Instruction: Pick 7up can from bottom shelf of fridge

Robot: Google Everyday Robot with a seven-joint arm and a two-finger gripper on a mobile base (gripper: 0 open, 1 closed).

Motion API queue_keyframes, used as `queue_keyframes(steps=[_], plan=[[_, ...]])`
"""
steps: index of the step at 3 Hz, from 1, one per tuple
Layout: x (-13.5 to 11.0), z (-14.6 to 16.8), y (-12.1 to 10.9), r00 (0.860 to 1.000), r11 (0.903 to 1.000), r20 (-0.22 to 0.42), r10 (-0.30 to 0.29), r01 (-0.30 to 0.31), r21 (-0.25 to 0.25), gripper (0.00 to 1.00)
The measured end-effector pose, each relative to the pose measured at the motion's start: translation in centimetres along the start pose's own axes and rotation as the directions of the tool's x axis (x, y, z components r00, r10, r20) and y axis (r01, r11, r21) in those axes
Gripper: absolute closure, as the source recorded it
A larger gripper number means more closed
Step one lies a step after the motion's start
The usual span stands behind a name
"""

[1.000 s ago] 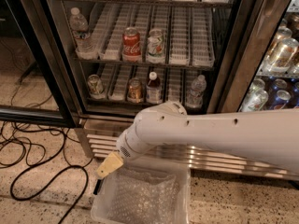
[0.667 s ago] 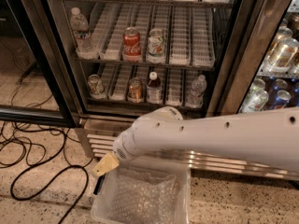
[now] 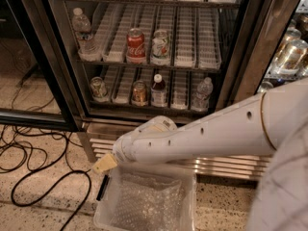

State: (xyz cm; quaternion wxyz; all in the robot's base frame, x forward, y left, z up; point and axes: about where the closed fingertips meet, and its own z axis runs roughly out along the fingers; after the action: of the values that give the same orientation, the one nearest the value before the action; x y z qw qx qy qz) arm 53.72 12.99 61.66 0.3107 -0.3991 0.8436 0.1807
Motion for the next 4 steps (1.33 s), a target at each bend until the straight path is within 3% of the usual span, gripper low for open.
queue_keyframes(steps=[1,3,4], plan=[[-1.2,2.5,-1.7,0.987,0.9891,0.063,0.147,-0.147,-0.004,0.00],[-2.4,3.8,-2.8,0.983,0.9876,0.100,0.155,-0.156,0.011,0.00],[-3.5,6.8,-3.5,0.968,0.9782,0.152,0.201,-0.207,0.021,0.00]])
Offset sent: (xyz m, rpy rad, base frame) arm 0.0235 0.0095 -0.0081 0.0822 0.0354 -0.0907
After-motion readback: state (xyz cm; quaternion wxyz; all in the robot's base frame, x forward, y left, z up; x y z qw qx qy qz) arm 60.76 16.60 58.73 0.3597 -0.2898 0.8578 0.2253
